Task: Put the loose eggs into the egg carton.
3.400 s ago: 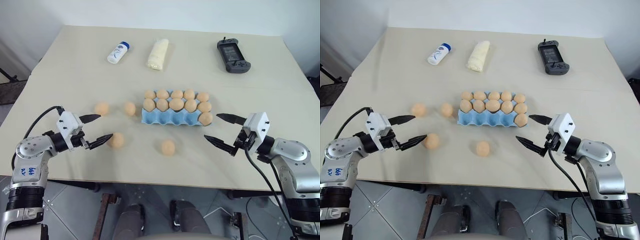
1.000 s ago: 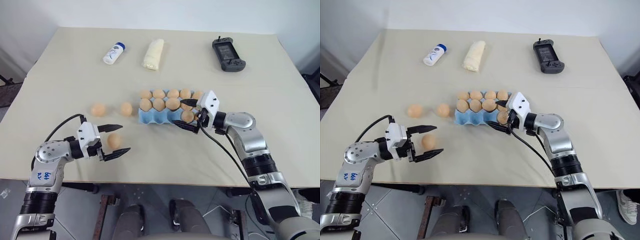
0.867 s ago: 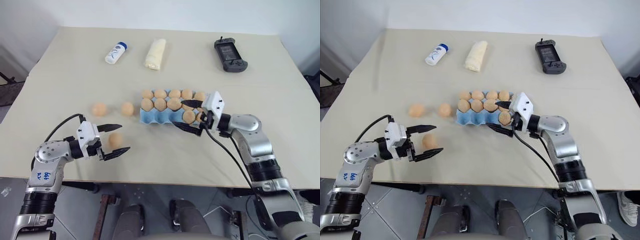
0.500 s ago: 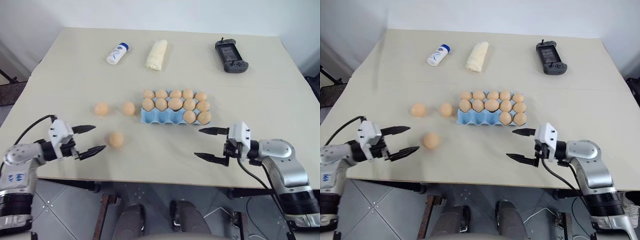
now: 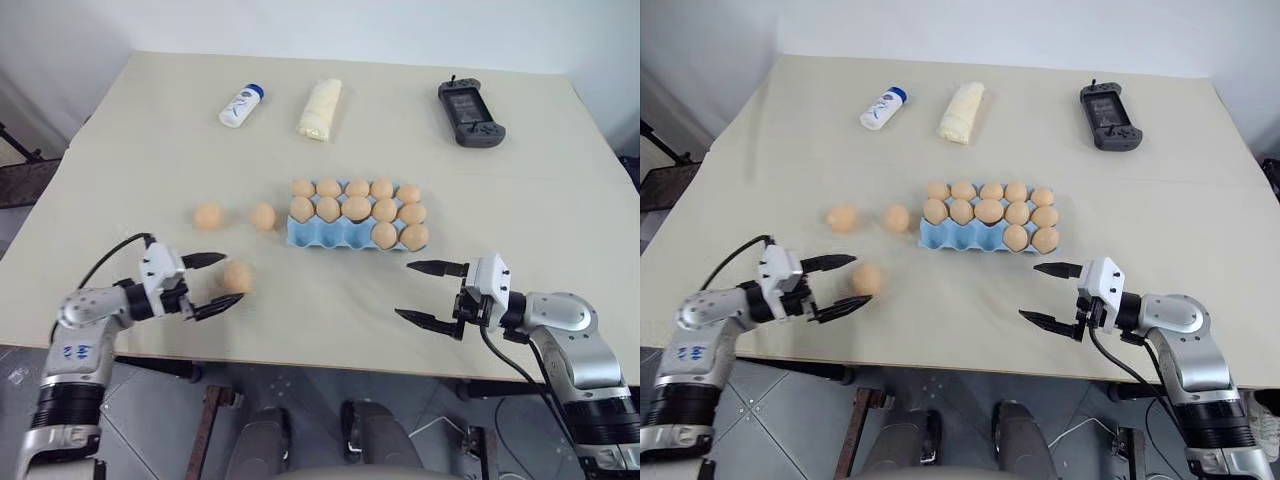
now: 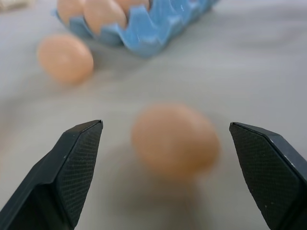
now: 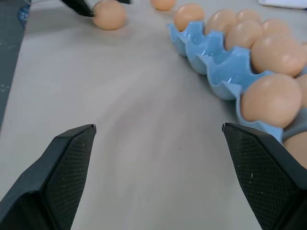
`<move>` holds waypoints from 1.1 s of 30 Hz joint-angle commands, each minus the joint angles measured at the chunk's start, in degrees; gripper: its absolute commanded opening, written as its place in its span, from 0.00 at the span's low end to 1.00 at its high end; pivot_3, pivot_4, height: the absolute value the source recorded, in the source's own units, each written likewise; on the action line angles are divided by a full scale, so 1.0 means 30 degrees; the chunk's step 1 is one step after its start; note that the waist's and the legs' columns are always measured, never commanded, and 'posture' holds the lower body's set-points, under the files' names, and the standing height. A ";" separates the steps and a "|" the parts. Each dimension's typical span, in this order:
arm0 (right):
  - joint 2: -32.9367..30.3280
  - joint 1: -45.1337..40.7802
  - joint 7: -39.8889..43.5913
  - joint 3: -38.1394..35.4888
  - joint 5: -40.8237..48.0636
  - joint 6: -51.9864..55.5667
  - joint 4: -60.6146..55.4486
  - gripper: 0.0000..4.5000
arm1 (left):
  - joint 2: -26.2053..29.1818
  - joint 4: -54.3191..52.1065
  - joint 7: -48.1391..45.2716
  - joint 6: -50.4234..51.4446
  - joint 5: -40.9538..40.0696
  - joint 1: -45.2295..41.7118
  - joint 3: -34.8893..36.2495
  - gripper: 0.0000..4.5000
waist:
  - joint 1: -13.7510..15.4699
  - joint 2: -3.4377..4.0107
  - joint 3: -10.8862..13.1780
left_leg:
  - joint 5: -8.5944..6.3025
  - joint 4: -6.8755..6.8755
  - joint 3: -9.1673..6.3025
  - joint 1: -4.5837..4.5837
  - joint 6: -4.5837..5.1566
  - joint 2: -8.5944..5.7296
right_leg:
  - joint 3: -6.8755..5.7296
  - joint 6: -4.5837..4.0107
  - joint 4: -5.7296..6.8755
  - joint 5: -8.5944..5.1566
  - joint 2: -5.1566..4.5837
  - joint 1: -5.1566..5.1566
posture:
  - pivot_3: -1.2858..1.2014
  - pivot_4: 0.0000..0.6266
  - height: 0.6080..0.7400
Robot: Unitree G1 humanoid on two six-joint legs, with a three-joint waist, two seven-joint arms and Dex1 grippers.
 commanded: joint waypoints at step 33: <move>0.0038 0.3062 -0.3887 -0.0951 -0.0228 0.0385 -0.3982 1.00 | -0.9521 0.9789 0.3818 -0.2867 0.4362 -1.1920 -0.5286 0.53 | 0.0469 -0.0007 0.0004 | 0.0043 0.0091 0.0043 0.0004 0.0039 -0.0072 | 0.0044 0.0088 0.0059 0.0048 0.0018 0.0016 | 0.52 0.24 1.00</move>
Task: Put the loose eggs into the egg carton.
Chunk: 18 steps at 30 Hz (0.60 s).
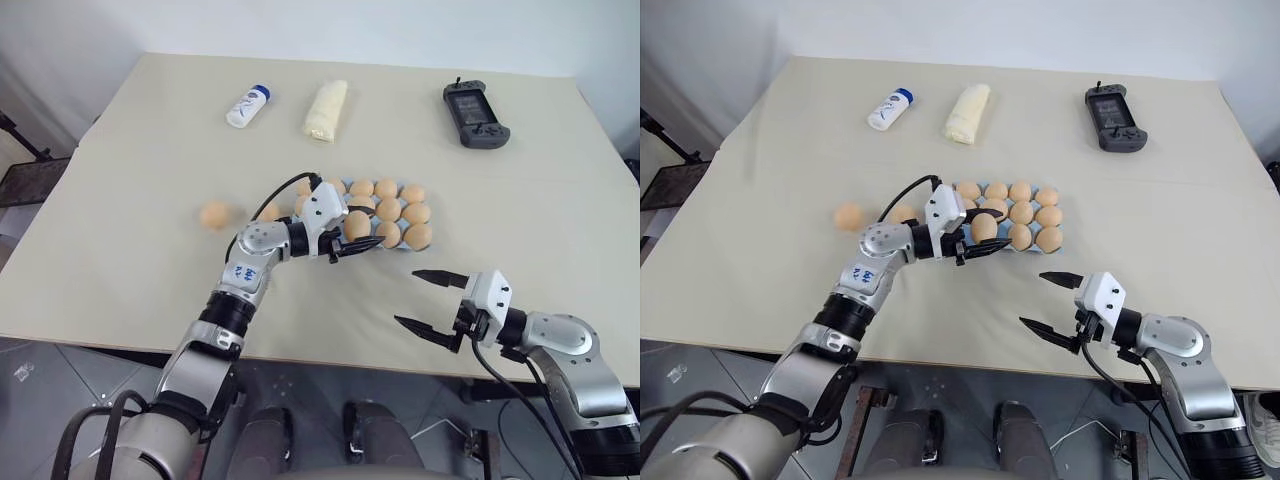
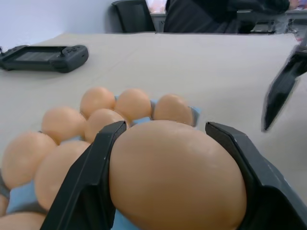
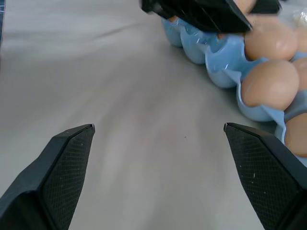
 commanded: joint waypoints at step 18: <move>0.0539 0.0845 -0.1983 -0.0226 0.0361 0.0679 -0.2774 1.00 | -0.1387 0.5985 0.0841 -0.3437 0.0661 -0.3175 0.1458 1.00 | -0.0001 -0.0012 0.0006 | 0.0008 -0.0008 -0.0002 -0.0002 0.0001 -0.0025 | -0.0004 0.0015 -0.0001 0.0008 -0.0019 -0.0004 | 0.52 0.24 1.00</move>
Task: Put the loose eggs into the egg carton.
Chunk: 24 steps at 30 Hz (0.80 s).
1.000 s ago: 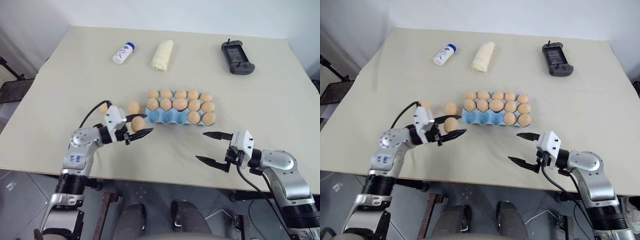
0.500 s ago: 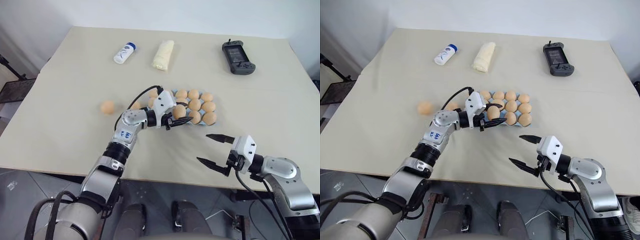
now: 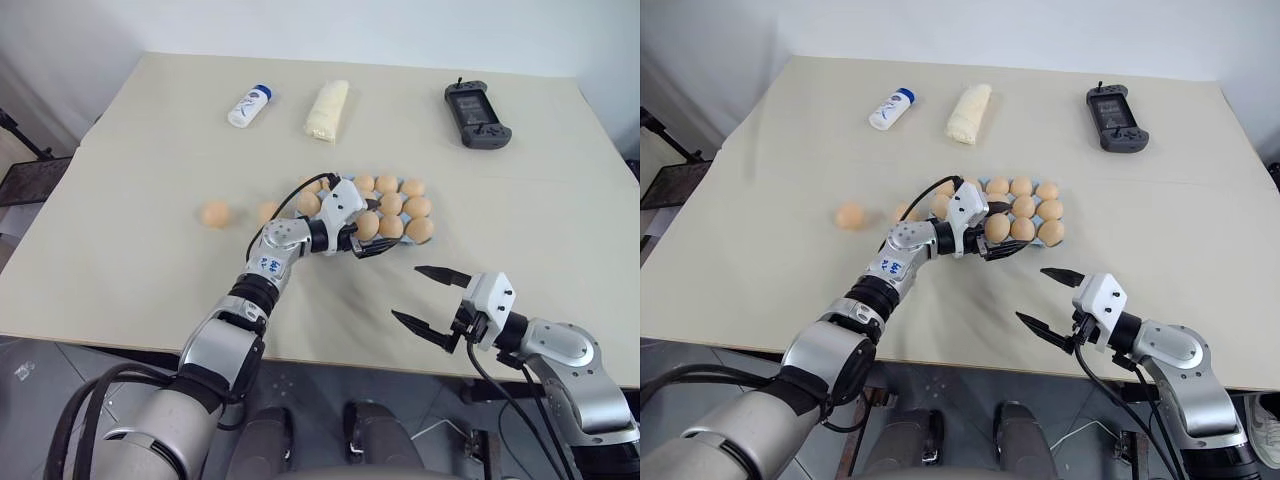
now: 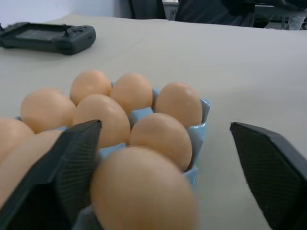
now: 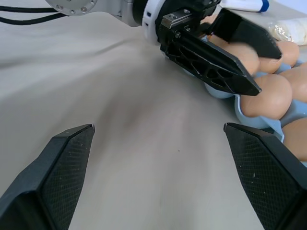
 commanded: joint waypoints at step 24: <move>0.1160 -0.2418 0.0596 0.0300 0.0767 -0.0216 0.0673 1.00 | 1.0230 -1.5858 -0.1279 0.4454 -0.5096 1.4640 0.7705 1.00 | -0.0136 0.0003 -0.0002 | 0.0012 -0.0036 -0.0059 0.0017 0.0020 -0.0001 | -0.0012 -0.0018 -0.0024 -0.0008 -0.0071 0.0025 | 0.52 0.24 1.00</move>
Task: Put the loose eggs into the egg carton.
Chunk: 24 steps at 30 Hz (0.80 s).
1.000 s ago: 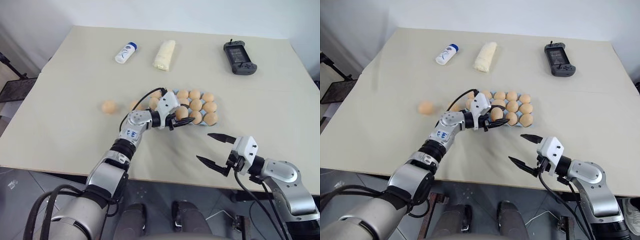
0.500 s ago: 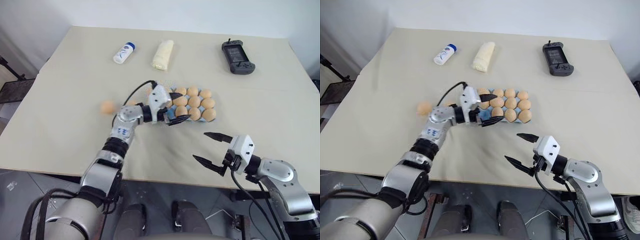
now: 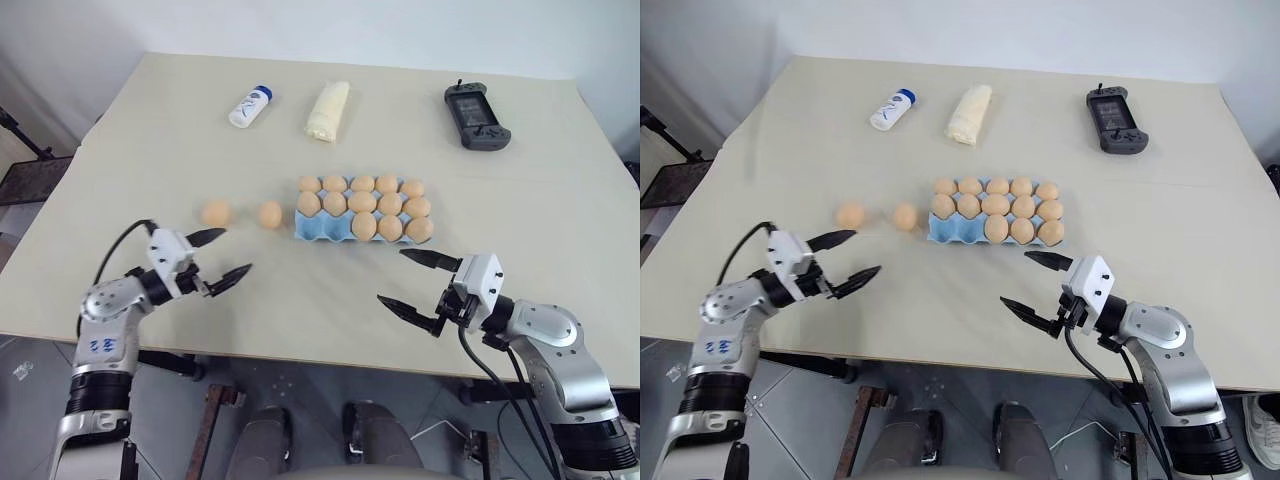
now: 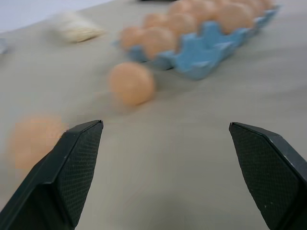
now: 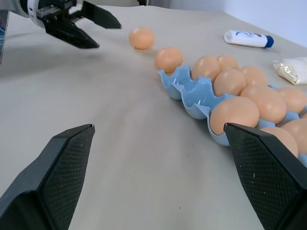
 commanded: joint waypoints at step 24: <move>0.0231 -0.0174 -0.0846 -0.0422 0.0027 -0.0233 -0.0478 1.00 | -0.4337 0.8233 0.5698 0.0626 0.2934 -0.9819 -0.3285 1.00 | 0.0147 -0.0010 0.0004 | -0.0006 0.0016 0.0027 -0.0023 0.0000 -0.0018 | -0.0028 0.0028 0.0016 0.0014 0.0024 -0.0023 | 0.52 0.24 1.00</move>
